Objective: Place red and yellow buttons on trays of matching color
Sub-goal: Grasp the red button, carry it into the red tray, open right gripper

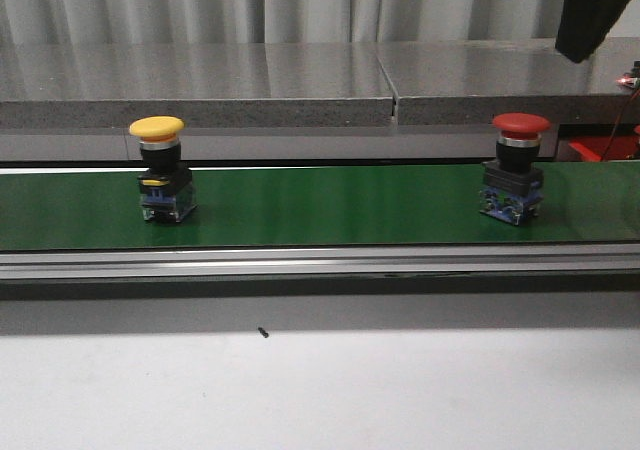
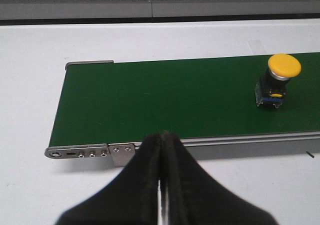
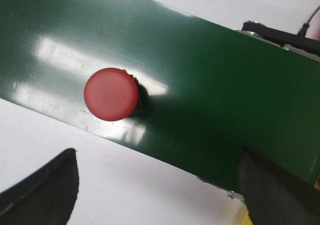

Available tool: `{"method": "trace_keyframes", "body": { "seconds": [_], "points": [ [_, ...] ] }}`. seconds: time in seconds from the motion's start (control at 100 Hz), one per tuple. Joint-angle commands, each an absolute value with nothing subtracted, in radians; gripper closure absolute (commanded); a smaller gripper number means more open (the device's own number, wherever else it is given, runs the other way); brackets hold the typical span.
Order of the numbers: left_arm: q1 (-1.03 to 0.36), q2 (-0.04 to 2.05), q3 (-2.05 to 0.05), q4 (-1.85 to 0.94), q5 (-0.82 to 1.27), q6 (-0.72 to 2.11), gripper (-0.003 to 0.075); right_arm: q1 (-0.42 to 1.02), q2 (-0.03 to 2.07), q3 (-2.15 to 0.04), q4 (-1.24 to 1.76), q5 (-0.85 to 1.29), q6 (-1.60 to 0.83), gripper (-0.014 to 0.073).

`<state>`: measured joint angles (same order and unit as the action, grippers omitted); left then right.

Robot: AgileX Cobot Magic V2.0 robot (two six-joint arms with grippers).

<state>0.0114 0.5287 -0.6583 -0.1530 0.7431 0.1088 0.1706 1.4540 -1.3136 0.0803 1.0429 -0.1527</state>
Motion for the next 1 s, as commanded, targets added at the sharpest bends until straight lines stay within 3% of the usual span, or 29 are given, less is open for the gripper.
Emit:
{"method": "trace_keyframes", "body": {
  "seconds": [0.0, 0.42, 0.51, 0.78, 0.87, 0.99],
  "points": [
    [0.003, 0.530, -0.685, -0.167, 0.668, 0.100, 0.0741, 0.172, 1.445, -1.351, 0.090, 1.012, -0.248, -0.0052],
    [0.003, 0.530, -0.685, -0.167, 0.668, 0.100, 0.0741, 0.172, 1.584, -1.356, 0.118, 0.956, -0.330, -0.0052],
    [0.003, 0.530, -0.685, -0.167, 0.668, 0.100, 0.0741, 0.172, 1.603, -1.356, 0.119, 0.950, -0.321, -0.0018],
    [0.003, 0.530, -0.685, -0.167, 0.668, 0.100, 0.0741, 0.137, 1.613, -1.356, 0.114, 0.978, -0.248, 0.0522],
    [0.003, 0.530, -0.685, -0.167, 0.668, 0.100, 0.0741, 0.124, 1.594, -1.356, 0.114, 0.968, -0.223, 0.0597],
    [0.003, 0.530, -0.685, -0.167, 0.668, 0.100, 0.0741, 0.083, 1.538, -1.359, 0.117, 0.917, -0.179, 0.0607]
  ]
}}
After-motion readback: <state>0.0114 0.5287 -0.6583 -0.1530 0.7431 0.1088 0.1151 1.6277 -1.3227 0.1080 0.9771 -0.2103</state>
